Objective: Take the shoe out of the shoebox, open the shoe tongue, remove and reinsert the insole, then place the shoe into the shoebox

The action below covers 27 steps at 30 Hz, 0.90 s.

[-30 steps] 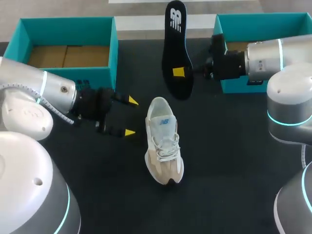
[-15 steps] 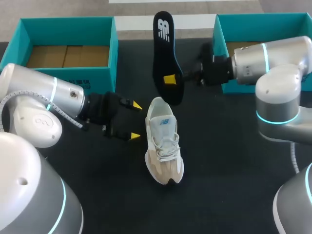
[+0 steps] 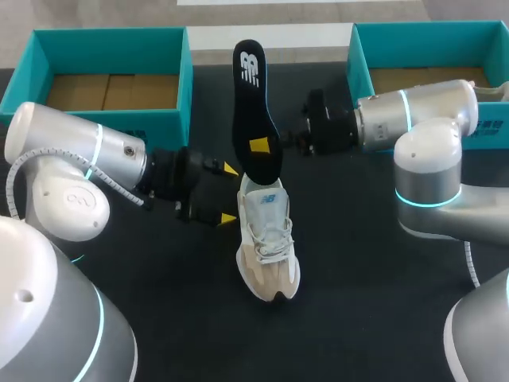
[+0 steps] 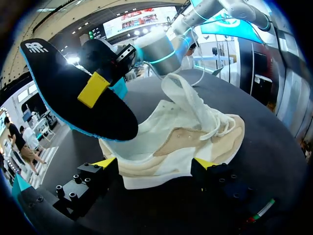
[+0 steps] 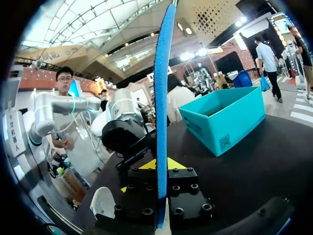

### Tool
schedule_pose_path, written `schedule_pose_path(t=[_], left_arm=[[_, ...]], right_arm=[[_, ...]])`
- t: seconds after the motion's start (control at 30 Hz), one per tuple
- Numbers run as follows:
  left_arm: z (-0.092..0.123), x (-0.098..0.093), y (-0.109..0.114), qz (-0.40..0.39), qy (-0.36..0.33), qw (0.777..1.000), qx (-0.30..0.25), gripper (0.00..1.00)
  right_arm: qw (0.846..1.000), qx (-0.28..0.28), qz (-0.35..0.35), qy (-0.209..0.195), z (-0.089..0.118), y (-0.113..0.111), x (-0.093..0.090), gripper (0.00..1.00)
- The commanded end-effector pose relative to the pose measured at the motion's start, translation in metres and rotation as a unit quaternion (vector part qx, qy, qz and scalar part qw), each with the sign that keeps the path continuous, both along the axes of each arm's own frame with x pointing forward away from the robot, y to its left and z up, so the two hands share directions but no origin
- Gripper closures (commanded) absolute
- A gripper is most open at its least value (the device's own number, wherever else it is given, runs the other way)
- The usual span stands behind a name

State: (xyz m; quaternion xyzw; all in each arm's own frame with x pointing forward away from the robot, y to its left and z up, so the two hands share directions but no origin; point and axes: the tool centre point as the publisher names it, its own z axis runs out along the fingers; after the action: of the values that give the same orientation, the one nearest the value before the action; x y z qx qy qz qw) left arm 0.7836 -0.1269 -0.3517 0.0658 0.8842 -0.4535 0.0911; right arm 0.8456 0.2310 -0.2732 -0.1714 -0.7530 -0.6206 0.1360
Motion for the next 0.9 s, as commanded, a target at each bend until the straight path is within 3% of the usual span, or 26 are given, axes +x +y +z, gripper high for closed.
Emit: schedule_pose_path(t=[0.03,0.9], left_arm=[[0.0022,0.0004,-0.0004,0.002,0.0,1.0,0.005,0.0],[0.0063,0.0087,-0.0038,0.016,-0.004,1.0,0.004,0.0]], right_arm=[[1.0,-0.005,-0.004,0.0,0.0033,0.0,-0.0023,1.0],[1.0,0.01,-0.009,0.007,-0.0038,-0.0028,-0.0064,1.0]])
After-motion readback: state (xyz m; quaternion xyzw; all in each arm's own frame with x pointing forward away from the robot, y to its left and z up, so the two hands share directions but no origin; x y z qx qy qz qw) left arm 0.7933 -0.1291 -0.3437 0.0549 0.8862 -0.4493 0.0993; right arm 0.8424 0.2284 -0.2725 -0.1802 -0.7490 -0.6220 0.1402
